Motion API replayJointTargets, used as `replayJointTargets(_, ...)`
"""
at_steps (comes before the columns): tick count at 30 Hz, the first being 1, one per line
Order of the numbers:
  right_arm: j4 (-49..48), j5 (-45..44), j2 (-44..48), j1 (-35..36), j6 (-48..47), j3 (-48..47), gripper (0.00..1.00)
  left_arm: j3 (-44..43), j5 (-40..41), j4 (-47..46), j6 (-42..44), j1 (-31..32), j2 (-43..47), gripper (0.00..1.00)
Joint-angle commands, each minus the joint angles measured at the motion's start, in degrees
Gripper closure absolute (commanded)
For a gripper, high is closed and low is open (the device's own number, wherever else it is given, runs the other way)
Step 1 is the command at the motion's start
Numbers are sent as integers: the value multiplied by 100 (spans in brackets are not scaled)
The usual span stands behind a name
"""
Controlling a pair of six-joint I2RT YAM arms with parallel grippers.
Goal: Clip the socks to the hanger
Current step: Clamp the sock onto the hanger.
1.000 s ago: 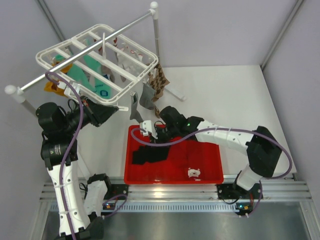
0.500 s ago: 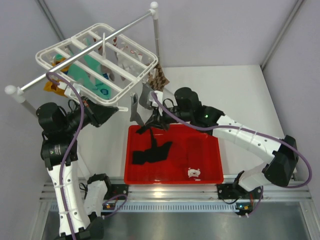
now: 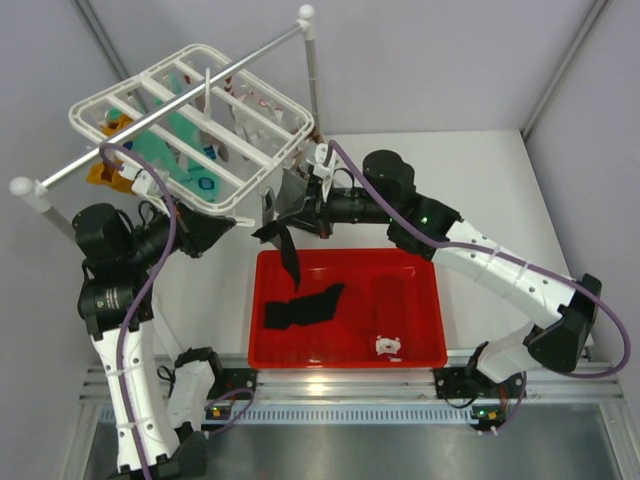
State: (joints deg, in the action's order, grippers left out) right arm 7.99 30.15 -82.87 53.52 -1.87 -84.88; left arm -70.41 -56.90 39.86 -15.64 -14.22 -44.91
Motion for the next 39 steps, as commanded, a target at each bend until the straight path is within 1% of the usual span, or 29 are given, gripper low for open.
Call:
replayJointTargets(1,-228,122,-62,80,143,-432,100,-16,-611,1384,351,68,-150,100)
replayJointTargets(4,-193,149,-168,98,99,-538,100,-87,-734,1507,579,68,-176,100)
replayJointTargets(9,-148,184,-238,124,-50,-538,100,-87,-1006,1551,694,68,-150,100)
replayJointTargets(23,-140,263,-309,115,-173,-547,100,-95,-1209,1683,1001,68,-194,100)
replayJointTargets(28,-131,254,-379,115,-235,-582,100,-104,-1200,1762,1072,68,-212,100)
replayJointTargets(32,-140,254,-432,107,-253,-644,100,-175,-1007,1763,1072,60,-229,100)
replayJointTargets(39,-236,70,-476,54,-270,-705,100,-201,-770,1349,694,68,-106,100)
